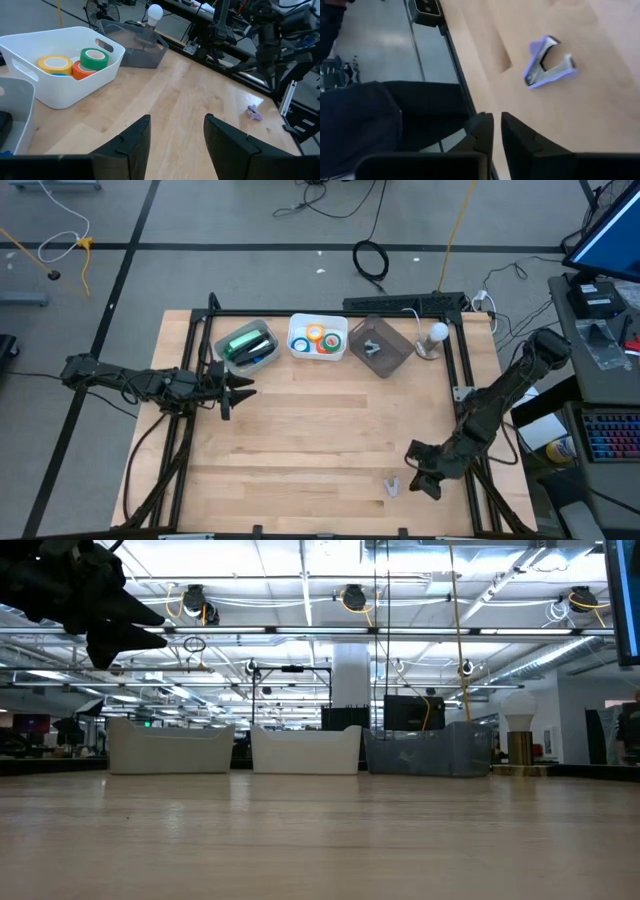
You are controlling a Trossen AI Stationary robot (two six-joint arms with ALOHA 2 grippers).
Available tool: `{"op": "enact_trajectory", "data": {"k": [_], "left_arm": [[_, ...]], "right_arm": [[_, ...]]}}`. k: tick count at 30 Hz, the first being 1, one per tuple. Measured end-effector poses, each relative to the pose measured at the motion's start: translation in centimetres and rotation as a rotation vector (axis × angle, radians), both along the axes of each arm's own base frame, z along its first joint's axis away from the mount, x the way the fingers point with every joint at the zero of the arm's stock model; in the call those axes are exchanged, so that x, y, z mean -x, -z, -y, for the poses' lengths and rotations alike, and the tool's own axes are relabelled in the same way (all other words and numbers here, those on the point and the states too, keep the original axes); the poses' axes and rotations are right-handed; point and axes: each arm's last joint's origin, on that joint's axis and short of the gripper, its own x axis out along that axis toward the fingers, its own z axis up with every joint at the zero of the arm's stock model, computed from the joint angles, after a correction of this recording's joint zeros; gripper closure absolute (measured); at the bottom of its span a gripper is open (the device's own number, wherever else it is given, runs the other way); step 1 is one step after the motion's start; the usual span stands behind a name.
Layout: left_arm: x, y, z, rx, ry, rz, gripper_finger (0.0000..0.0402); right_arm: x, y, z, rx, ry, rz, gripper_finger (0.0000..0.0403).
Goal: Pick and place Stapler, Stapler remover, tape
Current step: Put the purple staple remover into the black bin
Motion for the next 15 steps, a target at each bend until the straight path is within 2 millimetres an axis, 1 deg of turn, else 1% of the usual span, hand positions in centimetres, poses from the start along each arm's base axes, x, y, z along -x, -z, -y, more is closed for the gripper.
{"op": "enact_trajectory", "data": {"k": [5, 8, 12, 15], "left_arm": [[0.0, 0.0, 0.0, 0.009, -0.002, 0.002, 0.0220], [0.0, 0.0, 0.0, 0.012, -0.002, 0.003, 0.0220], [0.0, 0.0, 0.0, 0.023, -0.005, 0.005, 0.0220], [0.0, 0.0, 0.0, 0.028, -0.006, 0.007, 0.0220]], "right_arm": [[-0.9, -0.5, -2.3, 0.027, 0.010, 0.001, 0.0398], [-1.6, 0.3, -3.1, 0.079, 0.031, -0.062, 0.0401], [-1.8, 2.0, -2.8, 0.154, 0.122, -0.181, 0.0402], [-1.8, 2.6, -2.2, 0.176, 0.188, -0.253, 0.0402]]}}
